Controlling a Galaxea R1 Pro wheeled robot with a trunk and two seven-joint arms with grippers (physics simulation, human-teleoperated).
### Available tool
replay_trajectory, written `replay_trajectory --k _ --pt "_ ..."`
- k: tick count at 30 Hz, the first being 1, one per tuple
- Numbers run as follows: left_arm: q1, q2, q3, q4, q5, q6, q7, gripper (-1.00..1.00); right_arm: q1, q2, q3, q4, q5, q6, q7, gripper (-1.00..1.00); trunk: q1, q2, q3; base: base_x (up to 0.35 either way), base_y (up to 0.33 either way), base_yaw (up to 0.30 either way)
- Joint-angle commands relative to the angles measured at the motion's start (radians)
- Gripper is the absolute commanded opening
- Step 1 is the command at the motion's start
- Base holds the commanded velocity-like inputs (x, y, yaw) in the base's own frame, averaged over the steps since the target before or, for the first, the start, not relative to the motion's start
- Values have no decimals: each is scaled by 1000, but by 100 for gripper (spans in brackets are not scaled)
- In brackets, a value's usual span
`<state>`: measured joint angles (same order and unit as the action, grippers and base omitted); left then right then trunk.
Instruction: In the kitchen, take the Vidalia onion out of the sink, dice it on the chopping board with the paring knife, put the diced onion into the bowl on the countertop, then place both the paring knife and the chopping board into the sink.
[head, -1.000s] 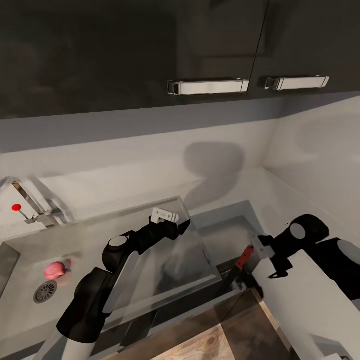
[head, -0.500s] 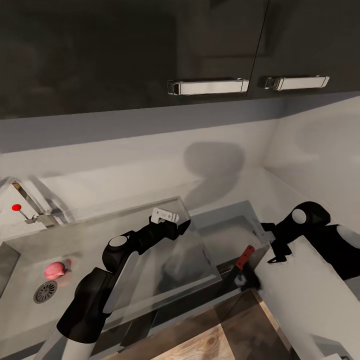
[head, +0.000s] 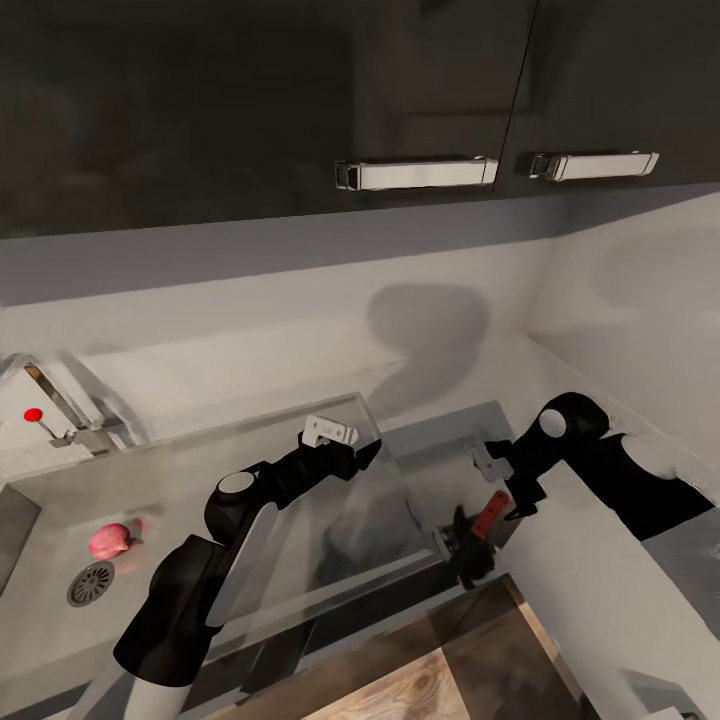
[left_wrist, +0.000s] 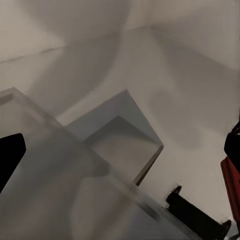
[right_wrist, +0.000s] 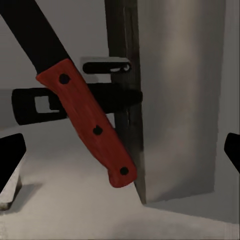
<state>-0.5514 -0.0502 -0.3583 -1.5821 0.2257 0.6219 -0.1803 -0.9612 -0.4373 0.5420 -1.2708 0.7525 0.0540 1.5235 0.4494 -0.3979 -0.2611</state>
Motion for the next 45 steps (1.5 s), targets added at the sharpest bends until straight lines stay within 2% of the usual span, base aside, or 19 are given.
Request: replay_trajectory --k 1,4,8,15,17,21,22,45 --pt "-1 0 1 -1 3 6 -2 100 -2 -1 13 0 2 6 3 100 1 -2 -2 0 0 0" --pt "-1 0 1 -1 3 6 -1 100 -2 0 56 2 2 6 5 100 1 -2 -2 0 0 0" --pt "-1 0 1 -1 3 6 -1 100 -2 0 73 2 3 5 6 100 1 -2 -2 0 0 0" --pt "-1 0 1 -1 3 6 -1 100 -2 -5 77 2 9 4 6 100 1 -2 -2 0 0 0" --pt "-1 0 1 -1 3 6 -2 100 -2 -8 78 2 25 4 6 100 1 -2 -2 0 0 0" --pt "-1 0 1 -1 3 7 -1 100 -2 -12 79 2 93 5 5 100 1 -2 -3 0 0 0" --pt "-1 0 1 -1 3 6 -1 100 -2 -12 79 2 99 6 5 100 1 -2 -3 0 0 0" --pt "-1 0 1 -1 3 7 -1 100 -2 -12 81 2 110 6 6 100 1 -2 -37 0 0 0"
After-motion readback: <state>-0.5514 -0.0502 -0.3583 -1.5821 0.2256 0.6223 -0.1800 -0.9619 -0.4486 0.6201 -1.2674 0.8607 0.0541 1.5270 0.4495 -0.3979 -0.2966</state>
